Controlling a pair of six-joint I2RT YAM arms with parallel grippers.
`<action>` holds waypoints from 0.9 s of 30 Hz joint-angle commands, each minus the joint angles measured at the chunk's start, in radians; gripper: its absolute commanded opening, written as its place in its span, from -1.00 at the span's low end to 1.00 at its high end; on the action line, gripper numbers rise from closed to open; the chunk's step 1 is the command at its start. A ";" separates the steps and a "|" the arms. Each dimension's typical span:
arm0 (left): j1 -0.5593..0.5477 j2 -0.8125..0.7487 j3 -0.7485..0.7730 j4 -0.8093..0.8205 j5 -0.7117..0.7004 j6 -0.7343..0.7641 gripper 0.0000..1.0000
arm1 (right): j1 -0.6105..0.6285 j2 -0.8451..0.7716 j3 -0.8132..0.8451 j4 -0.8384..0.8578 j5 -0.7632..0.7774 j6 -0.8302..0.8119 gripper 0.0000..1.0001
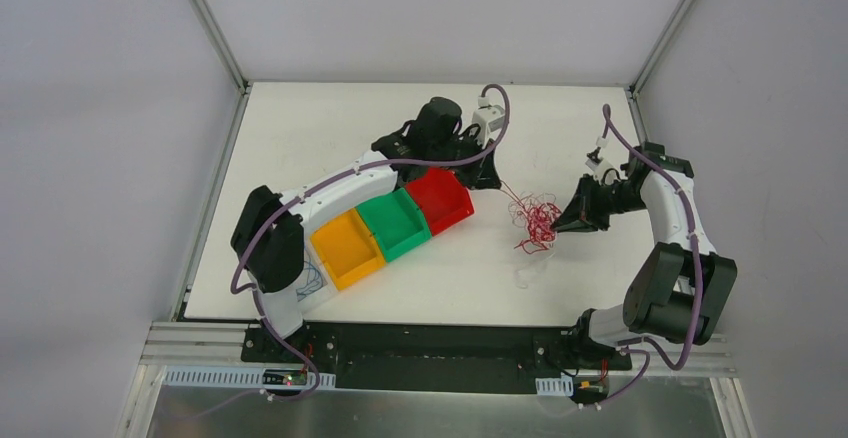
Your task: Untangle the cables
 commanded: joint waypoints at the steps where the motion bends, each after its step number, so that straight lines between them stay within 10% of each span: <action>1: -0.017 -0.026 0.045 0.023 0.091 0.034 -1.00 | -0.005 0.005 0.041 -0.071 -0.079 -0.052 -1.00; 10: -0.029 0.004 0.120 -0.029 0.211 0.214 -0.03 | 0.055 -0.038 0.076 -0.142 -0.143 -0.096 -1.00; 27: -0.075 0.097 0.183 -0.082 0.233 0.485 -0.05 | 0.136 -0.057 0.069 -0.154 -0.124 -0.097 -1.00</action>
